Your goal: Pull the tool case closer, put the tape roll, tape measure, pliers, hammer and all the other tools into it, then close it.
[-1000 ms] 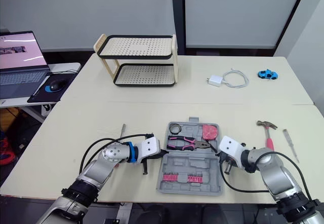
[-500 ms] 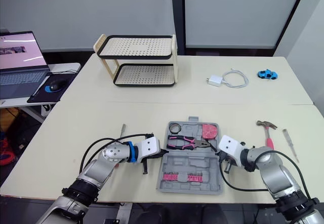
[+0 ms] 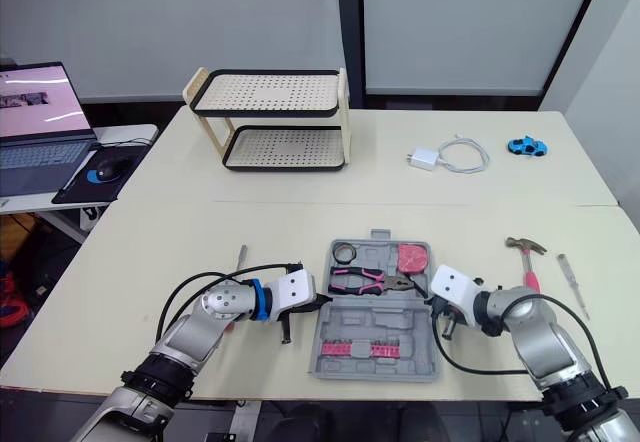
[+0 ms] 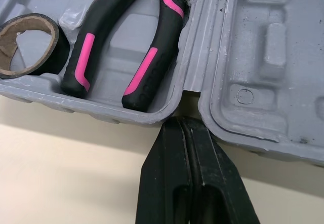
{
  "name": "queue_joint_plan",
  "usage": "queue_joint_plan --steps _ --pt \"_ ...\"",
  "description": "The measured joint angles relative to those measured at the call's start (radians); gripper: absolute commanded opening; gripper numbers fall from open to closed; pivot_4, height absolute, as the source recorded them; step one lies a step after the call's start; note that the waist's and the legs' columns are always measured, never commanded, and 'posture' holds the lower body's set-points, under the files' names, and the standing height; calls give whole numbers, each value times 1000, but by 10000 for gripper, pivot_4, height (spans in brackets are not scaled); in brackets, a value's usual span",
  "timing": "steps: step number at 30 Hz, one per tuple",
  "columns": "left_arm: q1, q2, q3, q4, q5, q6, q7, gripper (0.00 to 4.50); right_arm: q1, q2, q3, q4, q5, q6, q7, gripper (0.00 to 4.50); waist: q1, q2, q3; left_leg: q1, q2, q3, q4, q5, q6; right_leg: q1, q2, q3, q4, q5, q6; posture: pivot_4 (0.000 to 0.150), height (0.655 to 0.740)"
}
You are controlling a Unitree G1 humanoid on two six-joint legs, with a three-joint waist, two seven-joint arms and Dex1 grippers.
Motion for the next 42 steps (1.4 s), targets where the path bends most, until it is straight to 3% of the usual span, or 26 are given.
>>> queue_joint_plan --steps 18,30,36,42 --pt "2 16 8 -3 -6 2 -6 235 2 -14 -7 5 0 -20 -2 0 -1 0 0 0 0 0 0 0 0 0 0 0 0 0 0 1500 7400" --pt "31 74 29 -52 -43 48 -22 235 87 -67 -71 -53 31 -47 -31 0 0 0 1 -2 0 0 -1 0 0 -2 0 0 -1 0 0 1500 7400" --pt "78 146 121 -160 -129 121 -46 235 170 -127 -181 -161 82 -66 -26 0 1 0 2 -9 0 -1 0 0 0 -8 0 -1 -1 0 0 1500 7400" --pt "186 274 373 -325 -335 292 -75 235 394 -197 -482 -325 200 -64 16 0 3 0 2 -14 0 -1 0 0 -1 -13 -1 0 -1 0 0 1500 7400"
